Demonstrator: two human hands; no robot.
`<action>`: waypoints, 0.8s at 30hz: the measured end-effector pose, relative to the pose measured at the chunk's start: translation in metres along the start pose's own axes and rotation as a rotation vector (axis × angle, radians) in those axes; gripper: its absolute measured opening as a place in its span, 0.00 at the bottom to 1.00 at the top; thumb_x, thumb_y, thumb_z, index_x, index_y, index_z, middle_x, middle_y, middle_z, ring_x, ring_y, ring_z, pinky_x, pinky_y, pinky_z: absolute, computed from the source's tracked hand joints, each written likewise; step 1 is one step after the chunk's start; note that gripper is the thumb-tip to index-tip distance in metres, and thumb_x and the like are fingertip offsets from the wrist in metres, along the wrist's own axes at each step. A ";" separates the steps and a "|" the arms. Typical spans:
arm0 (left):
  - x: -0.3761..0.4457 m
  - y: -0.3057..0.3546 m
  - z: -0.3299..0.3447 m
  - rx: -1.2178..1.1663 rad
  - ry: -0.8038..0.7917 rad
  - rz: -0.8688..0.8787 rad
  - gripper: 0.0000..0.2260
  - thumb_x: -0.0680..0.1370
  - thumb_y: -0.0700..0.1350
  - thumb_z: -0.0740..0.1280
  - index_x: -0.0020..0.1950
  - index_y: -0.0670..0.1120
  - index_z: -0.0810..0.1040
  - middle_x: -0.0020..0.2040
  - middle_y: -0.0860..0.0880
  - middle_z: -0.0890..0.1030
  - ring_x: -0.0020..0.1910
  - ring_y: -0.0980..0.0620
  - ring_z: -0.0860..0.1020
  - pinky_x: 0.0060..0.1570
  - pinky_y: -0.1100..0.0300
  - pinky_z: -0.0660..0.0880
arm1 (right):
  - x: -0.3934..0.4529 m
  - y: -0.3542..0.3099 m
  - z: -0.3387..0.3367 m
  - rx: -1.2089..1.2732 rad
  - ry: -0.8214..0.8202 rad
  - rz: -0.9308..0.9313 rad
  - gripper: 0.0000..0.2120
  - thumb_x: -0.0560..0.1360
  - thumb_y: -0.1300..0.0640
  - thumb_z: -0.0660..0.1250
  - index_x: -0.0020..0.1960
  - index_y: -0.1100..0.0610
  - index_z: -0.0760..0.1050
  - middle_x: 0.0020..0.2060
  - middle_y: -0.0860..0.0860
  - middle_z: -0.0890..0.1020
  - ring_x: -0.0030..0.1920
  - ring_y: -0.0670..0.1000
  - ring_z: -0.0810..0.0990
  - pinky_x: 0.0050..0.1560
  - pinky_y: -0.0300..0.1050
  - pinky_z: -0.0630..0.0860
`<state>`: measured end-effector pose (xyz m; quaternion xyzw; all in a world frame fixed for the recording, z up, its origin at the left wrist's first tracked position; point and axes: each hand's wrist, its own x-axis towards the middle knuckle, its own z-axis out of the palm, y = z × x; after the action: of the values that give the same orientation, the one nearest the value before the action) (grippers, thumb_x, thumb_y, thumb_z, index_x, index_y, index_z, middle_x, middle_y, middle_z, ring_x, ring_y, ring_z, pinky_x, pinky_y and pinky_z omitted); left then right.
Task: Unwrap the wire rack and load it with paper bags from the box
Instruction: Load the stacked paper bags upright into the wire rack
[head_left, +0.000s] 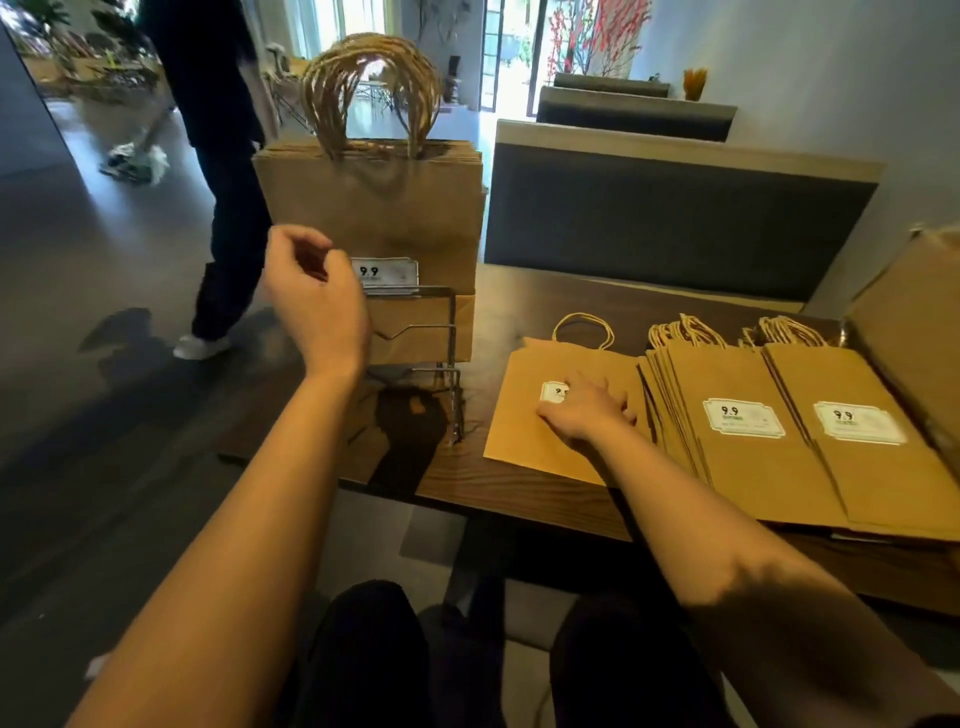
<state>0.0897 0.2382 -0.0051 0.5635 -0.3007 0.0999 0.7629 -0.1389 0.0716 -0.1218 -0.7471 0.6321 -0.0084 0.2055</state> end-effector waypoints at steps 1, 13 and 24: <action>-0.013 0.008 0.006 0.021 -0.047 0.064 0.07 0.73 0.36 0.62 0.44 0.48 0.71 0.42 0.48 0.74 0.41 0.52 0.73 0.44 0.57 0.73 | -0.005 0.007 0.001 -0.029 -0.020 0.014 0.42 0.71 0.26 0.60 0.80 0.41 0.55 0.81 0.57 0.53 0.78 0.72 0.49 0.75 0.69 0.49; -0.176 -0.017 0.079 0.846 -1.179 -0.200 0.25 0.81 0.56 0.65 0.74 0.46 0.66 0.72 0.41 0.66 0.73 0.36 0.64 0.70 0.41 0.66 | -0.031 0.032 -0.010 -0.017 0.080 -0.006 0.45 0.67 0.34 0.76 0.77 0.44 0.60 0.79 0.58 0.52 0.77 0.69 0.50 0.70 0.68 0.58; -0.152 -0.026 0.077 0.680 -0.960 -0.507 0.32 0.76 0.49 0.74 0.77 0.51 0.64 0.74 0.41 0.60 0.71 0.34 0.67 0.69 0.43 0.68 | -0.030 0.040 -0.005 0.391 0.343 0.103 0.26 0.70 0.48 0.77 0.64 0.45 0.71 0.78 0.51 0.51 0.73 0.64 0.57 0.71 0.61 0.63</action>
<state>-0.0455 0.1869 -0.0991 0.8097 -0.4177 -0.2574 0.3220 -0.1839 0.0942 -0.1229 -0.6477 0.6814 -0.2462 0.2358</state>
